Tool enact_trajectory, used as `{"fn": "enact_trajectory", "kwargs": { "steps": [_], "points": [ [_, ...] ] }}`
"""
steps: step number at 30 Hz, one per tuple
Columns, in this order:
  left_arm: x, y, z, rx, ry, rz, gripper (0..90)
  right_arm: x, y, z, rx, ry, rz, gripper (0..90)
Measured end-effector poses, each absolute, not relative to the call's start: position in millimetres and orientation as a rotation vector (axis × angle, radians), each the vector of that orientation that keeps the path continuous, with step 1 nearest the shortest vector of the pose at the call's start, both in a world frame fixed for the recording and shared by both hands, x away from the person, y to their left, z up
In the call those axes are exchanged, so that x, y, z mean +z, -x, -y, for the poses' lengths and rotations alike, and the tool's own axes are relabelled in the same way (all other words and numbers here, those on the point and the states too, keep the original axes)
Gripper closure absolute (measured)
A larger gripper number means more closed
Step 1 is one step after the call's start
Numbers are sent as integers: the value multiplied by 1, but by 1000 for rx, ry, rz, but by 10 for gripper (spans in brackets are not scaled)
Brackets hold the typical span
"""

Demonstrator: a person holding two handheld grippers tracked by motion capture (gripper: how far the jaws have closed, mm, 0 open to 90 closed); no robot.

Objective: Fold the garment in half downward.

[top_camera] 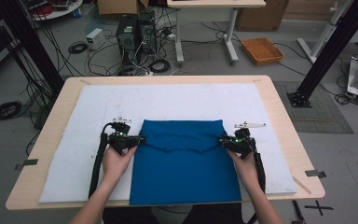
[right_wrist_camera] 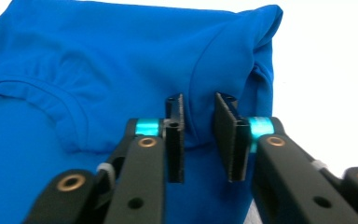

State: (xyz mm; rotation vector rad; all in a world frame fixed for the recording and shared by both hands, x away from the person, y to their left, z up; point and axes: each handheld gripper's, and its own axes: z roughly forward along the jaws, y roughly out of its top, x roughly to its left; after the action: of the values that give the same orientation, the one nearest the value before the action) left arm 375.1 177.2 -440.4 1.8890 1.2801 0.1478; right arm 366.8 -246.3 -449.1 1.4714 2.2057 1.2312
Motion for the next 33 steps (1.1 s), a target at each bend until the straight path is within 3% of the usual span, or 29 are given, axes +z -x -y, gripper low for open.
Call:
{"fn": "enact_trajectory", "kwargs": {
  "steps": [5,19,33],
  "points": [
    [-439,-374,-176,147,-1888,-1262,890,-449,-367,246,1234,-1466,-2204,879],
    [-420,-364,-177,147,-1871,-1192,890,-433,-352,254,1311,-1417,-2181,893],
    [-407,-328,-183,80,-1908,-1119,890,-421,-323,262,1297,-1366,-2224,900]
  ]
}}
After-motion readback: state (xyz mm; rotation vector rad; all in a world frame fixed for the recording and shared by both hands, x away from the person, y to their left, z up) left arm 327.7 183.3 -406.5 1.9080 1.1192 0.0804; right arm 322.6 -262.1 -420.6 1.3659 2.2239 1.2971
